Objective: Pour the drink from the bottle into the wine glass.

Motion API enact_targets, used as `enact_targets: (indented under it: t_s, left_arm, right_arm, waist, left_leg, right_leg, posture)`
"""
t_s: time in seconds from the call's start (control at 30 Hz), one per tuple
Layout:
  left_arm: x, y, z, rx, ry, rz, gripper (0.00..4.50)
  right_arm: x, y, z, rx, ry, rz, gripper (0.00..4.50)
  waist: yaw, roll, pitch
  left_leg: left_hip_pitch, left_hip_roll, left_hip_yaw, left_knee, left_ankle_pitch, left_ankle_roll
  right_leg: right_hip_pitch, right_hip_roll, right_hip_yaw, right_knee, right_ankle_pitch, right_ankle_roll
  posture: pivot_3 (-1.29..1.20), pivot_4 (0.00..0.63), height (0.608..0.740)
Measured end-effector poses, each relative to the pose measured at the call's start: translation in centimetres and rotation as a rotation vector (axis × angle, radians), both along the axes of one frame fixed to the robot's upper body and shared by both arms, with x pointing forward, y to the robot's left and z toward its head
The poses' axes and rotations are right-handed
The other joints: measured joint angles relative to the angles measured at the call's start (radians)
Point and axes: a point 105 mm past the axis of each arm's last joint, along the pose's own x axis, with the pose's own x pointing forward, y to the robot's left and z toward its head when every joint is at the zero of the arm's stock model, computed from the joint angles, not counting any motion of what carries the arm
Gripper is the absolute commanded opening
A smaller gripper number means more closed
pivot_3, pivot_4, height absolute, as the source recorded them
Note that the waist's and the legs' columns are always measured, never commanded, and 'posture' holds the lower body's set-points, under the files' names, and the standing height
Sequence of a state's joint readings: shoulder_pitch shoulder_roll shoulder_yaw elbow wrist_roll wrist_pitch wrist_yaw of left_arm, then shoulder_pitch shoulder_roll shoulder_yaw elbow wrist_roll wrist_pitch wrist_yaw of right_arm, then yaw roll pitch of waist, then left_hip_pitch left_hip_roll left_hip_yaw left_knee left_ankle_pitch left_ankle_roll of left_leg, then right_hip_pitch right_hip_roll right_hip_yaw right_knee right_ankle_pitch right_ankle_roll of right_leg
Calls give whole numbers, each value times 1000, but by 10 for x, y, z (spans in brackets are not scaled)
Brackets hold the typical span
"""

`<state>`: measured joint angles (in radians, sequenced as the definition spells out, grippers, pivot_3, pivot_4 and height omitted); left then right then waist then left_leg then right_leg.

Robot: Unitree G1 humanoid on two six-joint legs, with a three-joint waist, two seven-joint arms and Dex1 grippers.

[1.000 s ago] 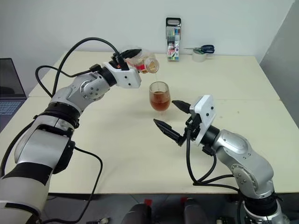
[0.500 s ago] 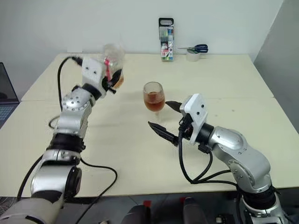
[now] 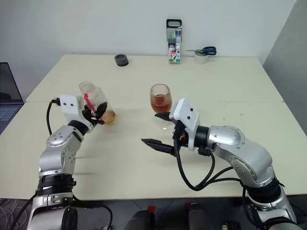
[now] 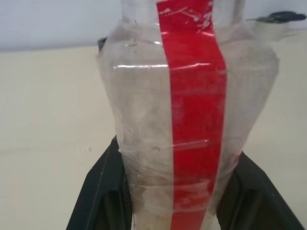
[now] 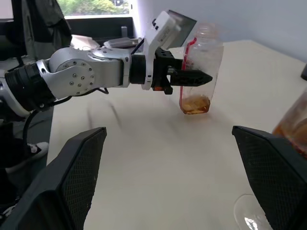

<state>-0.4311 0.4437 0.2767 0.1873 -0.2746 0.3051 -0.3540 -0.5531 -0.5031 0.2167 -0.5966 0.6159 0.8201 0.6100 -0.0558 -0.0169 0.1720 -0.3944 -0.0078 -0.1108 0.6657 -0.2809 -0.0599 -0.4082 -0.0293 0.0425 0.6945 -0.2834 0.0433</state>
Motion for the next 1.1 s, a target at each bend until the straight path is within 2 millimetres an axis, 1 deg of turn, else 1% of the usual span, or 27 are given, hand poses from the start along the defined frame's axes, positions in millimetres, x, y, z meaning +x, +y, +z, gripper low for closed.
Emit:
enact_targets:
  t_s: [0.23,0.3,0.33,0.37,0.47,0.5,0.53,0.73,0.83,0.93,1.0,1.1]
  left_arm:
    - [0,1,-5,6,2,-14,1709]
    - [0,2,-6,8,-4,-18,2424]
    - [0,2,-7,10,-8,-22,2628]
    - [0,1,-8,13,-7,-28,2993]
    - [0,1,-19,18,24,-37,3976]
    - [-1,0,-21,22,30,-43,4279]
    - [-1,-1,-22,26,31,-50,4471]
    - [-1,-3,-21,40,17,-60,4471]
    - [-4,-2,-26,60,21,-56,4471]
    - [-8,0,-31,80,26,-47,4471]
    - [-14,0,-34,92,24,-48,4471]
    - [-24,2,-38,101,26,-42,4471]
  right_arm:
    - [0,5,-1,-19,-16,25,4500]
    - [0,7,-2,-25,-20,29,4500]
    - [-1,7,-2,-26,-20,31,4500]
    - [-1,7,-2,-26,-20,33,4500]
    - [-2,8,-2,-27,-19,40,4500]
    - [-2,8,-2,-27,-19,40,4500]
    - [-2,8,-2,-27,-19,40,4500]
    - [-1,8,-2,-27,-21,39,4500]
    - [0,6,-4,-17,-29,29,4500]
    - [4,2,-11,10,-26,0,4500]
    - [9,-2,-17,81,-28,-56,4500]
    - [19,-14,-39,138,12,-179,4500]
  waist:
    - [2,0,0]
    - [3,0,0]
    - [4,0,0]
    - [4,0,0]
    - [5,0,0]
    - [5,0,0]
    - [5,0,0]
    - [6,0,0]
    - [6,0,0]
    - [6,-1,-1]
    - [7,-2,-1]
    - [8,-2,-2]
  left_leg:
    - [0,0,0,0,0,0]
    - [1,0,0,0,0,0]
    - [1,0,0,0,0,0]
    - [1,0,0,0,0,0]
    - [1,0,0,0,0,0]
    - [1,0,0,-1,0,0]
    - [1,0,0,-1,0,0]
    - [1,0,0,-1,0,0]
    - [1,0,0,-1,0,0]
    - [1,0,0,-1,0,0]
    - [1,1,0,-2,0,0]
    - [1,1,1,-2,0,0]
  right_leg:
    - [0,0,0,-1,0,0]
    - [0,0,0,-1,0,0]
    - [1,0,0,-1,0,0]
    - [1,0,0,-1,0,0]
    - [1,0,0,-1,0,0]
    - [1,0,0,-1,0,0]
    - [1,0,0,-1,0,0]
    - [1,0,0,-2,0,0]
    - [1,0,0,-2,0,0]
    - [1,0,0,-3,0,0]
    - [1,0,0,-4,0,0]
    - [1,-1,0,-4,0,0]
  posture:
    - [0,150,740]
    - [0,150,740]
    - [0,150,740]
    - [0,150,740]
    - [0,150,740]
    - [0,150,740]
    - [0,150,740]
    - [0,150,740]
    - [0,150,740]
    - [0,150,740]
    - [0,150,740]
    - [0,150,740]
